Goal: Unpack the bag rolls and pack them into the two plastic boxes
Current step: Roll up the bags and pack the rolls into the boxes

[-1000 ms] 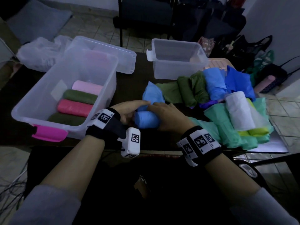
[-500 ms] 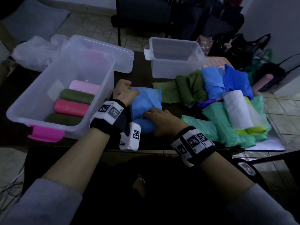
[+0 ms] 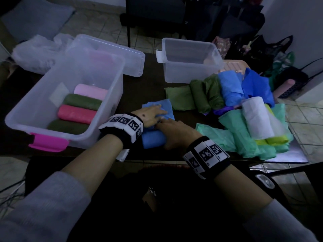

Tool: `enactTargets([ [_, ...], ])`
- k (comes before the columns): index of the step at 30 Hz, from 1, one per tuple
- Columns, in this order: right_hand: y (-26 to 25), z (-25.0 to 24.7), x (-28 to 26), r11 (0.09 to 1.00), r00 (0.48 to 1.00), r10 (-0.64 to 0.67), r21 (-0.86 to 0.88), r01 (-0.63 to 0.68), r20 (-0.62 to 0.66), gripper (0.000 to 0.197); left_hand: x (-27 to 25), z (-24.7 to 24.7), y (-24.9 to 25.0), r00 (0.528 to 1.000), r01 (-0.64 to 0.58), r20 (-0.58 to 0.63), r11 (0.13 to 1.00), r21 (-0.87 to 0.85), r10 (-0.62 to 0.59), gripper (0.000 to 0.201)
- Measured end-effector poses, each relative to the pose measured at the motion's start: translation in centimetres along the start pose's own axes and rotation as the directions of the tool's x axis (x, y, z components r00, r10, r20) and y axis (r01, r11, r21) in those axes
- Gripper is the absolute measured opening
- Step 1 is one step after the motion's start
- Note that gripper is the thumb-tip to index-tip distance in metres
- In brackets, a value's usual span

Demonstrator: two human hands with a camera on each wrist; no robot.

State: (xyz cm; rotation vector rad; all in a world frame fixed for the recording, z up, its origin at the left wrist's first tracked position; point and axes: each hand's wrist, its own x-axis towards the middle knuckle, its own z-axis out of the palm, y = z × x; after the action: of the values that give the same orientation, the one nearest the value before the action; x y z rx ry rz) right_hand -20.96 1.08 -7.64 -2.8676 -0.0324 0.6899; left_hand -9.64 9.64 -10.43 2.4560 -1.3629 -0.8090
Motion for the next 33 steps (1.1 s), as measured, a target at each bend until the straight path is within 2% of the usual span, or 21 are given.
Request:
enactTargets([
  [1,0.0,0.0,0.0,1.0,1.0,-0.007,-0.002,0.007,0.004,0.058,0.1,0.1,-0.3,0.998,0.018,0.063,0.999,0.037,-0.021,0.052],
  [3,0.0,0.0,0.1,1.0,1.0,-0.012,-0.025,0.013,0.029,0.054,0.1,0.0,-0.6,0.993,0.052,0.105,0.995,0.083,-0.061,0.057],
  [6,-0.2,-0.4,0.1,1.0,0.996,-0.005,-0.028,0.008,0.09,0.053,0.3,0.0,-0.8,0.987,0.103,0.109,0.986,0.132,-0.118,0.06],
  [12,-0.8,-0.4,0.3,0.999,0.993,-0.043,0.022,0.04,0.112,0.054,0.6,0.4,-1.5,0.987,0.11,0.093,0.967,0.232,-0.135,0.063],
  [17,0.1,0.3,0.1,0.983,0.999,-0.022,0.185,0.014,0.044,0.061,0.5,-0.1,-1.3,0.988,0.11,0.096,0.988,0.11,-0.121,0.068],
  [19,0.3,0.5,0.1,0.979,0.999,-0.033,0.2,0.029,0.015,0.057,0.2,-0.6,-1.1,0.994,0.105,0.029,0.994,0.016,-0.106,0.073],
  [20,0.4,0.5,0.1,0.979,0.999,-0.04,0.2,0.04,-0.001,0.055,0.0,-0.9,-1.0,0.993,0.108,-0.042,0.994,-0.02,-0.109,0.073],
  [22,0.7,0.2,0.2,0.981,0.998,-0.062,0.184,0.066,-0.023,0.055,-0.4,-1.3,-0.7,0.963,0.136,-0.218,0.985,-0.105,-0.156,0.068],
  [24,1.0,-0.1,0.3,0.987,0.997,-0.079,0.14,0.08,-0.008,0.06,-0.9,-1.8,-0.4,0.898,0.16,-0.379,0.968,-0.194,-0.225,0.057],
  [26,1.2,-0.4,0.4,0.986,0.995,-0.094,0.142,0.089,0.024,0.065,-1.4,-2.2,-0.1,0.848,0.156,-0.467,0.96,-0.234,-0.252,0.042],
  [29,1.9,-0.5,0.6,0.947,0.999,-0.044,0.32,0.039,0.01,0.068,-2.5,-2.8,0.6,0.848,0.201,-0.411,0.921,-0.334,-0.335,0.023],
  [31,2.4,-0.5,0.8,0.915,1.0,-0.015,0.404,0.025,-0.027,0.056,-3.4,-2.8,1.3,0.865,0.229,-0.333,0.887,-0.402,-0.375,0.012],
  [33,2.8,-0.6,1.1,0.914,0.999,-0.009,0.406,0.025,-0.041,0.048,-4.2,-2.8,2.0,0.898,0.226,-0.265,0.884,-0.41,-0.352,0.006],
])
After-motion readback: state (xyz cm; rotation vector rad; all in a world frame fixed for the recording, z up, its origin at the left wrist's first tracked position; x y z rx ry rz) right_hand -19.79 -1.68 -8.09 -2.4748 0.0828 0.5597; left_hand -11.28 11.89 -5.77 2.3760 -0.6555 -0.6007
